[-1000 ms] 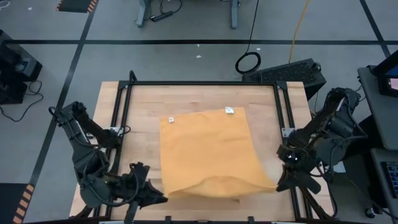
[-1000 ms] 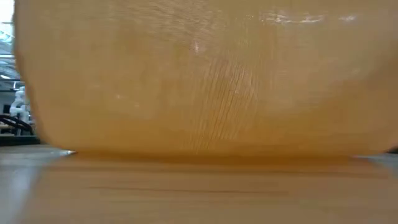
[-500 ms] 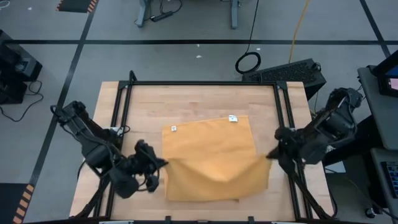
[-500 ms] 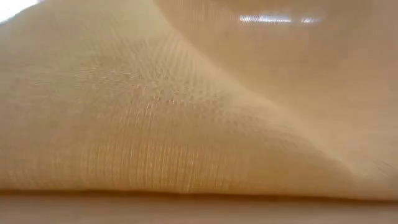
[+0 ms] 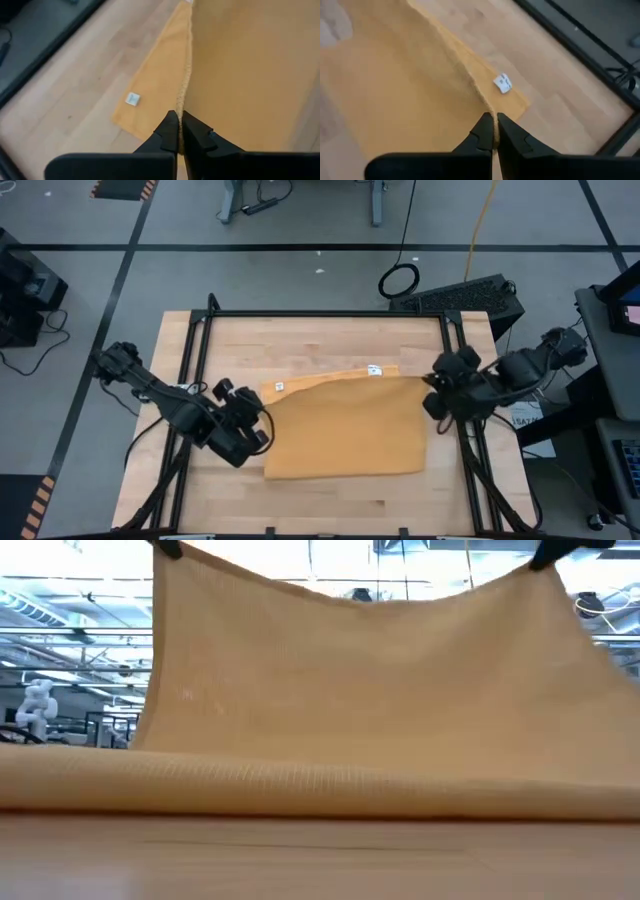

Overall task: Roll towel
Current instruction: Roll the yellow towel

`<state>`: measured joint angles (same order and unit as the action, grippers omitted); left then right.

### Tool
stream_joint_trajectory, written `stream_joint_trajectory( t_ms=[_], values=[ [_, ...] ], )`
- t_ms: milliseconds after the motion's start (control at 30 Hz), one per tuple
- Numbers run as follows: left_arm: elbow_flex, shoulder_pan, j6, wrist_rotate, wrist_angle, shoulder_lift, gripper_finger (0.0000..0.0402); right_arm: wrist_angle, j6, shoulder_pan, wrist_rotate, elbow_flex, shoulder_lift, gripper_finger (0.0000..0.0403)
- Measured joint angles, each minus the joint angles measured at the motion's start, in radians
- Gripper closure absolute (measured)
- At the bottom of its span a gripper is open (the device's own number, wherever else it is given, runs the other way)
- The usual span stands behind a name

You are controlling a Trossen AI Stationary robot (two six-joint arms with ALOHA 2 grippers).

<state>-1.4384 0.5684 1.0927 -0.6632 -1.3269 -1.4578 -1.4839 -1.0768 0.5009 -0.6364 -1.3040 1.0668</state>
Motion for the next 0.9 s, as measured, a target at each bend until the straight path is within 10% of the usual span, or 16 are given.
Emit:
stream_joint_trajectory(
  t_ms=[400, 700, 900],
  values=[
    [-0.094, 0.061, -0.095, 0.315, 0.241, 0.119, 0.0394, 0.299, 0.09, 0.026, 0.54, 0.048, -0.02, 0.0402],
    [-0.077, 0.017, -0.167, 0.233, -0.009, 0.215, 0.0398, 0.165, 0.144, -0.075, 0.17, -0.01, -0.055, 0.0403],
    [0.04, -0.058, -0.211, 0.229, 0.017, 0.214, 0.0396, 0.175, 0.18, -0.162, 0.231, 0.075, -0.045, 0.0403]
  ],
)
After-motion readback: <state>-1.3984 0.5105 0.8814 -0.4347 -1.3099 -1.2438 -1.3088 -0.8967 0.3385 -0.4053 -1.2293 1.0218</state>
